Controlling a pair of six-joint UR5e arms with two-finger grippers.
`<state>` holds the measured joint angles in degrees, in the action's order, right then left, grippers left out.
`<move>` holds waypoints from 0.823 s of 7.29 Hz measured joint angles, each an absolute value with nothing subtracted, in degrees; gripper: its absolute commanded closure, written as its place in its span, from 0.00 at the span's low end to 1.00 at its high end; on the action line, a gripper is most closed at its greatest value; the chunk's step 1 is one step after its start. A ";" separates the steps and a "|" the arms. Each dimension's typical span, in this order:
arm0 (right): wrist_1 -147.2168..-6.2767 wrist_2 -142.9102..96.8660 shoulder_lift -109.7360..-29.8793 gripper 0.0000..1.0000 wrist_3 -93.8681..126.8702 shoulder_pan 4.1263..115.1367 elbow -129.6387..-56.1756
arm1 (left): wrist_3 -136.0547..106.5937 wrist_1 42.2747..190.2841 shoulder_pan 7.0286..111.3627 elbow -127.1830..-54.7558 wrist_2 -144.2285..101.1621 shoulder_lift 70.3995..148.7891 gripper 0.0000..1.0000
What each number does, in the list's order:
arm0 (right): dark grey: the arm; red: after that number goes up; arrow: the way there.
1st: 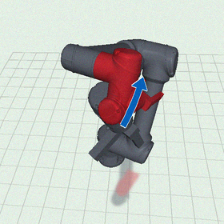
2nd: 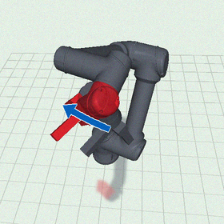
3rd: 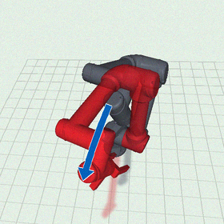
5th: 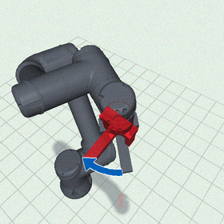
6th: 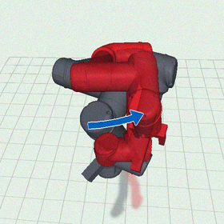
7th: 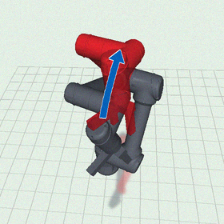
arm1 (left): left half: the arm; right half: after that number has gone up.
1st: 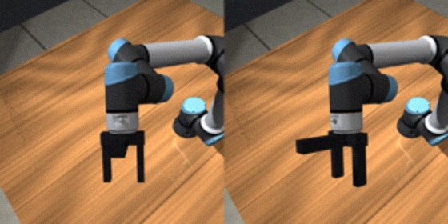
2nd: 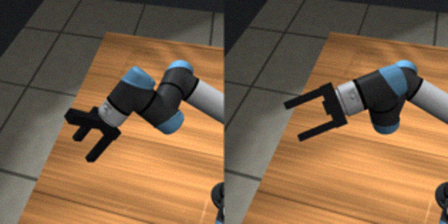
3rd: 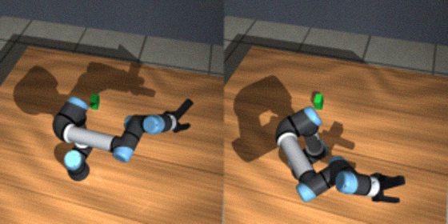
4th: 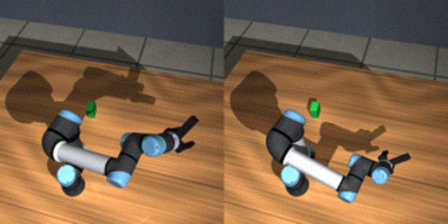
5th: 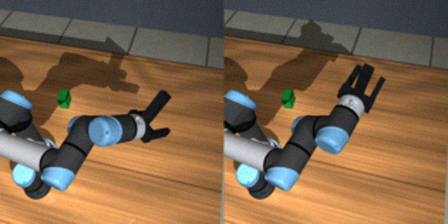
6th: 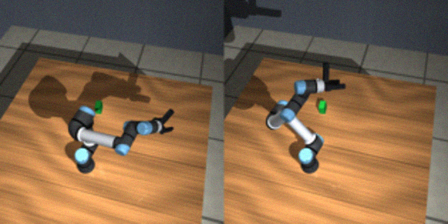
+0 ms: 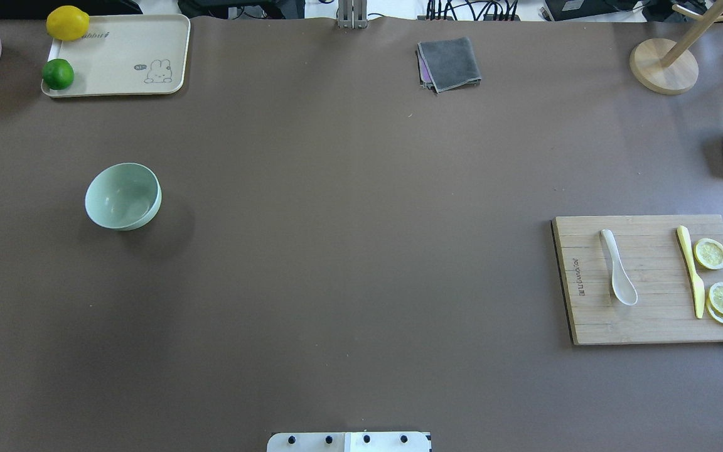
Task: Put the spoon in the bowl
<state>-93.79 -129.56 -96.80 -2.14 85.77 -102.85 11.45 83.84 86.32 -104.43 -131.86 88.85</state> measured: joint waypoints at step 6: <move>-93.51 -129.31 -95.11 0.00 -1.89 85.78 -107.71 | 11.17 84.00 86.25 -105.61 -131.71 89.66 0.02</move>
<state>-93.51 -129.31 -95.11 -1.89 85.78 -107.71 11.17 84.00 86.25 -105.61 -131.71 89.66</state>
